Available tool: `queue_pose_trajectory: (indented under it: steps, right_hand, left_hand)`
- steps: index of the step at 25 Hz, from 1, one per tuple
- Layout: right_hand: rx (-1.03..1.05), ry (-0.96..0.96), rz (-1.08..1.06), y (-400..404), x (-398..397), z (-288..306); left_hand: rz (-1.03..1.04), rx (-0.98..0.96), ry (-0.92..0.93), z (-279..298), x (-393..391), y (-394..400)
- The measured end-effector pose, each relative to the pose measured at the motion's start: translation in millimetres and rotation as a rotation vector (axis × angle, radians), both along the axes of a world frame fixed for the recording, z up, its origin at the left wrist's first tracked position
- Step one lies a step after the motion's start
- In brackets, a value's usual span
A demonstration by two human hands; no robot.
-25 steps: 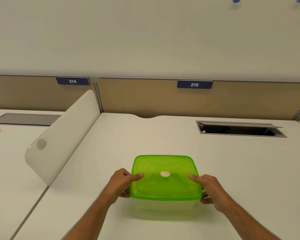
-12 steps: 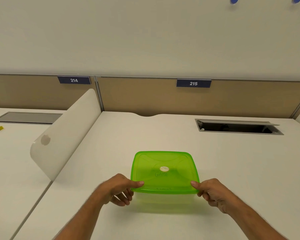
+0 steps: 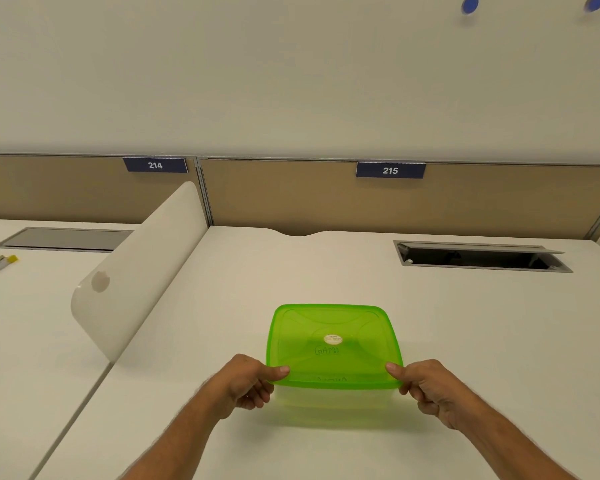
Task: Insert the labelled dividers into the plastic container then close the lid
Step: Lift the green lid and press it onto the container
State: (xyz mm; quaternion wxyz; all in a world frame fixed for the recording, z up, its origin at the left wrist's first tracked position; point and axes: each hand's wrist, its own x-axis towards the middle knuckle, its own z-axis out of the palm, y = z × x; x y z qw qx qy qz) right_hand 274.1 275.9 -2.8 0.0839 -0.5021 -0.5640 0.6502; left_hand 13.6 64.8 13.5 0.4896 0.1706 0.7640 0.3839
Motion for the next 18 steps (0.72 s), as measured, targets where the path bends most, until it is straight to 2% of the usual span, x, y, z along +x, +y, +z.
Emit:
queue_pose_trajectory:
  steps: [6, 11, 14, 16, 18]
  right_hand:
    - [-0.005, -0.008, -0.01, -3.4, -1.3, 2.3]
    - [0.075, -0.119, 0.061, -8.8, 3.2, 12.4]
    - [0.368, -0.26, 0.112, -7.7, 2.2, 18.5]
    - [0.696, -0.359, 0.064, -5.2, -4.1, 21.2]
    - [0.978, -0.357, 0.014, -4.8, -15.0, 18.9]
  left_hand:
    - [0.04, 0.05, -0.026, -2.3, 0.8, -0.3]
    - [-0.13, -0.11, 0.09, 6.4, -6.0, 1.6]
    - [-0.154, -0.139, 0.272, 11.0, -11.8, 3.6]
    - [-0.1, -0.029, 0.427, 12.3, -13.4, 9.8]
    - [-0.081, 0.131, 0.665, 12.2, -6.5, 19.9]
